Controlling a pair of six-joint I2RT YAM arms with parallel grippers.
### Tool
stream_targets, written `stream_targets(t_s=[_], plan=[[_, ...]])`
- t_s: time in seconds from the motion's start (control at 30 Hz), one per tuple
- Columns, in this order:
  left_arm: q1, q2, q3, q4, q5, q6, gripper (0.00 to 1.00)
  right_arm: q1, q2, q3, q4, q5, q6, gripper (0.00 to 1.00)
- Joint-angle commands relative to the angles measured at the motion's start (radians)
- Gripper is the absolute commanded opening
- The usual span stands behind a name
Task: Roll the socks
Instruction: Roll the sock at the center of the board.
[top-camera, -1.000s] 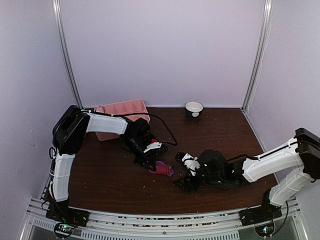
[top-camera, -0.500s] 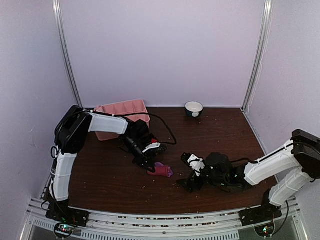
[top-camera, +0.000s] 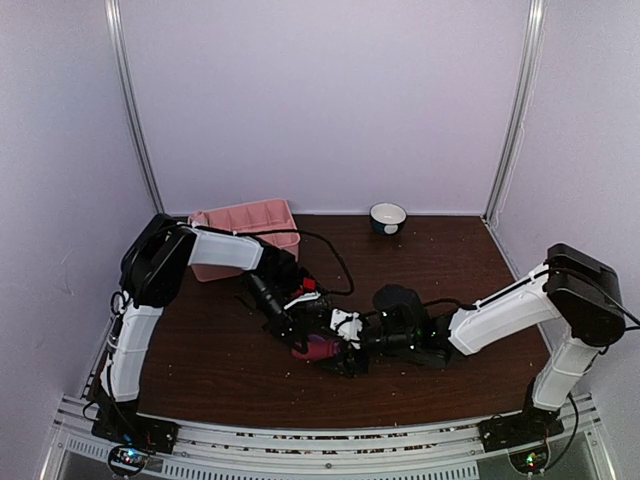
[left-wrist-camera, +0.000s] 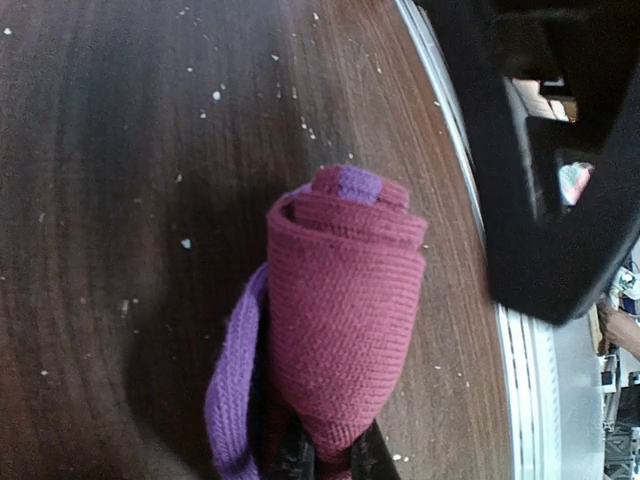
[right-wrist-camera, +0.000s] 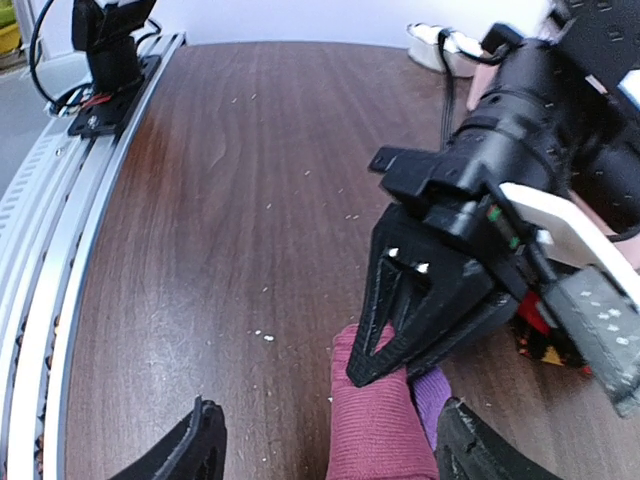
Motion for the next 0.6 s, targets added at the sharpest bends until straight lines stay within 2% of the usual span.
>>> stream_targets(t_s=[0.0, 0.13, 0.23, 0.43, 0.57], plan=[[-0.001, 0.061, -0.002, -0.079, -0.07, 0.049, 0.01, -0.002, 0.065, 0.056, -0.091, -0.059, -0.069, 0.7], [-0.001, 0.059, -0.003, -0.079, -0.067, 0.053, 0.04, -0.002, 0.117, 0.094, -0.123, -0.017, -0.104, 0.67], [-0.001, 0.06, -0.002, -0.079, -0.065, 0.055, 0.05, -0.003, 0.148, 0.119, -0.156, 0.032, -0.139, 0.59], [-0.001, 0.06, 0.002, -0.079, -0.063, 0.069, 0.11, -0.011, 0.17, 0.133, -0.21, 0.049, -0.164, 0.31], [-0.002, 0.044, 0.007, -0.079, -0.056, 0.086, 0.21, -0.012, 0.209, 0.15, -0.261, 0.056, -0.167, 0.32]])
